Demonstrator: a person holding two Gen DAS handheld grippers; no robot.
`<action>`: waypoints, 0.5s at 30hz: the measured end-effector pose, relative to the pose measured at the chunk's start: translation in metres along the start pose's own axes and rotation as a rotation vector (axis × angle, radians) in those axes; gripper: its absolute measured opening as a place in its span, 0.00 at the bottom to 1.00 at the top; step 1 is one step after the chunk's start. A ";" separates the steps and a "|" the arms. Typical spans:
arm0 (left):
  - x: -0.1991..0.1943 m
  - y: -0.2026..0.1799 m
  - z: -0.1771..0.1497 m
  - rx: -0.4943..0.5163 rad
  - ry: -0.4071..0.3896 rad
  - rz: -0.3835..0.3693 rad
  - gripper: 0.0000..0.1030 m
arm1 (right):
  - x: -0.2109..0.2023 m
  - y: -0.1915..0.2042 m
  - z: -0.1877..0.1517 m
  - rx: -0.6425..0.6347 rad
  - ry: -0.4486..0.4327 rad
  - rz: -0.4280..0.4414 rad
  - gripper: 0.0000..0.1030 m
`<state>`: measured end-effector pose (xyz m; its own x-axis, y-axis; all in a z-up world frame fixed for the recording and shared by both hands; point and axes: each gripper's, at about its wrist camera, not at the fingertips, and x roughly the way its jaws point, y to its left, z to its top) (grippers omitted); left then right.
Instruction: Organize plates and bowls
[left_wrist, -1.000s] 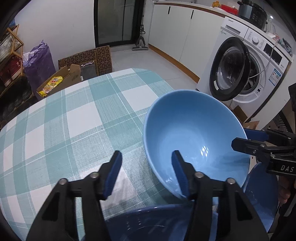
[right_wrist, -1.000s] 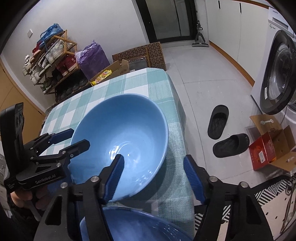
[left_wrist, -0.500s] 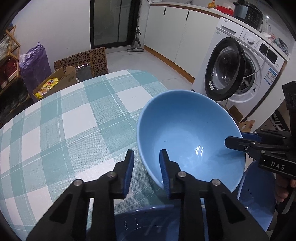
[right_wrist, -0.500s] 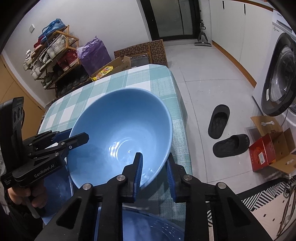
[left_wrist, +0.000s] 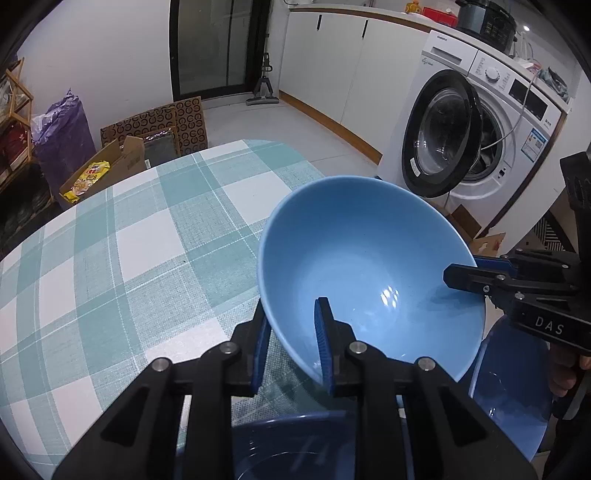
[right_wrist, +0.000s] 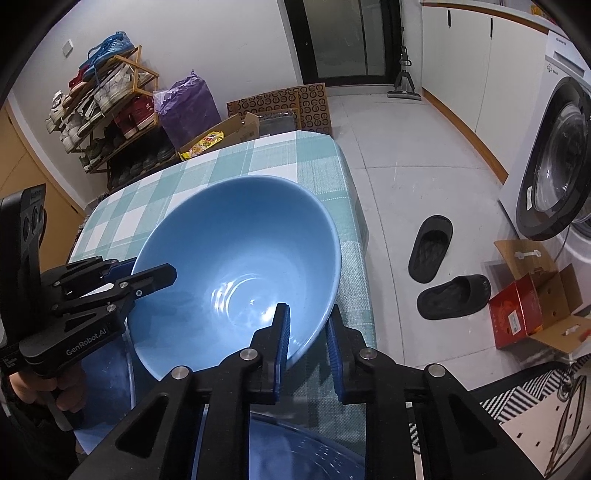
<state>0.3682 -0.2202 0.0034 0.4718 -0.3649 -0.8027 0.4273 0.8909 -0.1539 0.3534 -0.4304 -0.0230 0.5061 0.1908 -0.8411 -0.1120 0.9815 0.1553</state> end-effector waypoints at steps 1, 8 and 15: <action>0.000 0.000 0.000 0.000 -0.001 0.001 0.21 | 0.000 -0.001 0.000 0.002 -0.001 -0.001 0.19; -0.005 -0.002 0.001 0.003 -0.022 0.001 0.21 | -0.004 -0.001 0.000 0.003 -0.015 -0.007 0.19; -0.014 -0.005 0.004 0.005 -0.047 0.006 0.21 | -0.014 0.000 0.001 0.000 -0.037 -0.011 0.19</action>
<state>0.3621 -0.2202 0.0177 0.5098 -0.3721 -0.7756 0.4280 0.8918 -0.1465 0.3471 -0.4331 -0.0106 0.5384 0.1808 -0.8231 -0.1062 0.9835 0.1466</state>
